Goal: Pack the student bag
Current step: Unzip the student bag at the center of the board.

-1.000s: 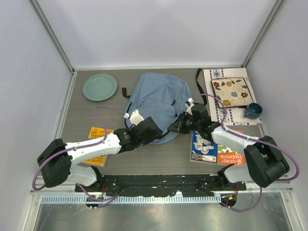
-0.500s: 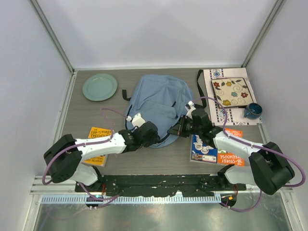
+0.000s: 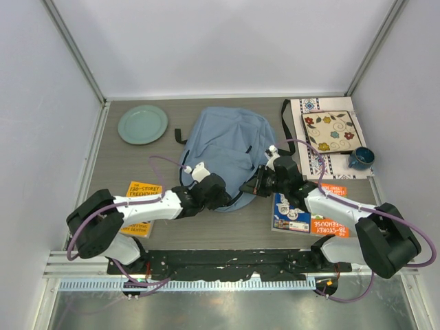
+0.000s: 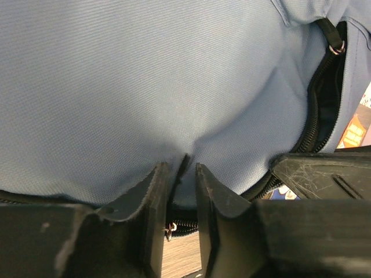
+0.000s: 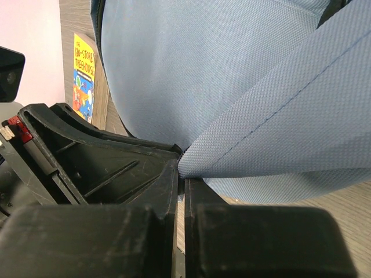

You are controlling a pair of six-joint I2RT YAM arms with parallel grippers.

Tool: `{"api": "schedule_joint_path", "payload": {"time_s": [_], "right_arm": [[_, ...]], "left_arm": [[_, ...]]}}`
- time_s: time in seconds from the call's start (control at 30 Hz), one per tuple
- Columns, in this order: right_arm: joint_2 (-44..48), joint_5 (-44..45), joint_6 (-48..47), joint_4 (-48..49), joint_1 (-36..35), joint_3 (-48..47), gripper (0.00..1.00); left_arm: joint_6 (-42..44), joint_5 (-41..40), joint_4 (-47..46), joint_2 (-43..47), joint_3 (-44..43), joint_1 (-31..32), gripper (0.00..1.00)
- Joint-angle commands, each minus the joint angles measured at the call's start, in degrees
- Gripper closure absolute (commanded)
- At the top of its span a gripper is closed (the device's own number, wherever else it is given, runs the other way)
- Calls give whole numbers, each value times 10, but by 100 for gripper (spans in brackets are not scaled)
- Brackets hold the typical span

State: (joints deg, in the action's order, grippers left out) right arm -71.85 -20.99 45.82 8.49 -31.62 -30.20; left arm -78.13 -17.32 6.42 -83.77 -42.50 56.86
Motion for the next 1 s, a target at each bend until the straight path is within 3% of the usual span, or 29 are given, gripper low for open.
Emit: {"api": "schedule_joint_path", "payload": {"time_s": [0.0, 0.2, 0.23, 0.47, 0.8, 0.97], "right_arm": [[25, -2, 8, 59, -5, -6, 99], [24, -2, 7, 60, -4, -6, 99], [23, -1, 7, 60, -5, -5, 99], [19, 10, 10, 60, -5, -3, 99], [-10, 30, 21, 57, -3, -11, 99], [-19, 22, 26, 66, -2, -14, 99]], "left_arm": [[20, 23, -30, -9, 3, -1, 74], [26, 34, -21, -18, 6, -1, 93], [26, 36, -22, -18, 7, -1, 100], [39, 28, -8, -8, 7, -1, 100], [90, -42, 117, 35, -14, -1, 100], [100, -31, 99, 57, 6, -1, 100]]}}
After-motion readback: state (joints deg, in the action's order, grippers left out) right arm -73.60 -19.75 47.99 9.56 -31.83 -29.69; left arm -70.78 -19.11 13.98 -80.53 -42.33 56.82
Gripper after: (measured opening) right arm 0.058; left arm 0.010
